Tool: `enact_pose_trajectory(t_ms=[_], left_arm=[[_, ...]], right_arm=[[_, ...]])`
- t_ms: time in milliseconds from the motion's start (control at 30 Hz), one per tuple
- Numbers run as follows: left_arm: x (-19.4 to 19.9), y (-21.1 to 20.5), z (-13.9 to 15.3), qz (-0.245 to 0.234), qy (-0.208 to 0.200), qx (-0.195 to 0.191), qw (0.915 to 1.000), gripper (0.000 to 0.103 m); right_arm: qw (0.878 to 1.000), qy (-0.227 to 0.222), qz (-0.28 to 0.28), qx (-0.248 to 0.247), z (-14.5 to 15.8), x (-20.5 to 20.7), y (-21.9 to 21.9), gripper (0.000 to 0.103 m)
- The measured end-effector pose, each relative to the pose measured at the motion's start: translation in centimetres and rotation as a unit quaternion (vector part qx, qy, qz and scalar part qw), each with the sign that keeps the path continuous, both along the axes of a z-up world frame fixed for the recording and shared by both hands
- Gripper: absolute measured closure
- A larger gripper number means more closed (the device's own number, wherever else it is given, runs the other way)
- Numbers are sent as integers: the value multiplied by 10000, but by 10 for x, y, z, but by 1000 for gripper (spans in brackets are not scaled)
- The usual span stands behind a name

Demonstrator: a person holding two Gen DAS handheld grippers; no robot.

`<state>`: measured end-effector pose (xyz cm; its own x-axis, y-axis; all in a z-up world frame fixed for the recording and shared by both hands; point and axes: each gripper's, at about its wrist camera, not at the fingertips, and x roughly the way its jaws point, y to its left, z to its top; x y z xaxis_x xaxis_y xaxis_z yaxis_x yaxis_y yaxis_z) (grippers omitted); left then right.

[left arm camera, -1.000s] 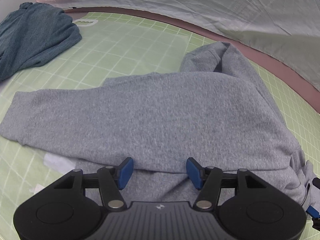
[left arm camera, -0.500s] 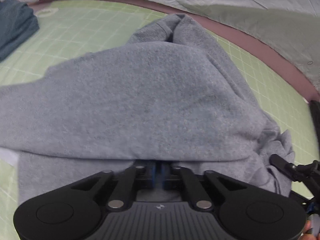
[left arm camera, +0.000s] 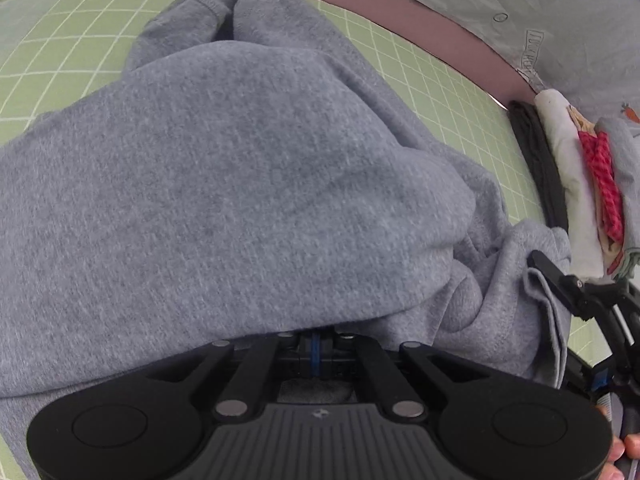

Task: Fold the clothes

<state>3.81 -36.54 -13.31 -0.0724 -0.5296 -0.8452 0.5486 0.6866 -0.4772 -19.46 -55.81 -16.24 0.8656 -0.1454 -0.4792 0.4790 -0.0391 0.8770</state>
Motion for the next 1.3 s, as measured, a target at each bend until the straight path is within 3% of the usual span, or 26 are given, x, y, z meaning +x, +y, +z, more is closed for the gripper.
enact_pose_trajectory(t_ms=[167, 367, 500, 600, 733, 800, 900, 1033, 1167, 1233, 1300], left_arm=[[20, 38, 11, 567, 99, -197, 9981, 103], [47, 91, 24, 1270, -85, -258, 9915, 103], [61, 127, 20, 1802, -58, -187, 9834, 103], [67, 155, 10, 2191, 119, -62, 9756, 103], [66, 179, 0, 2435, 291, -71, 9694, 103], [62, 180, 1, 2423, 229, -61, 9699, 103], [57, 181, 5, 2354, 75, -48, 9718, 103], [56, 172, 15, 2325, -169, -88, 9724, 92], [47, 164, 27, 2206, -434, -75, 9744, 88], [40, 157, 32, 2099, -590, -23, 9759, 86], [33, 148, 37, 1976, -760, 55, 9773, 82]], right_arm=[[9990, -283, 89, 343, -6, 20, 20, 78], [9951, -348, 916, 163, 14, 87, 55, 78], [9847, -149, 1731, -130, 25, 142, 93, 78], [9766, 45, 2146, -105, 14, 175, 122, 78], [9681, 305, 2466, -332, 7, 193, 137, 78], [9664, 359, 2512, -418, 13, 192, 136, 76], [9646, 404, 2550, -533, 27, 183, 130, 61], [9589, 737, 2544, -1019, 56, 150, 120, 25], [9588, 1156, 2160, -1437, 74, 101, 108, 21], [9441, 1860, 1996, -1849, 70, 74, 98, 20], [9216, 2582, 1828, -2249, 65, 49, 88, 20]])
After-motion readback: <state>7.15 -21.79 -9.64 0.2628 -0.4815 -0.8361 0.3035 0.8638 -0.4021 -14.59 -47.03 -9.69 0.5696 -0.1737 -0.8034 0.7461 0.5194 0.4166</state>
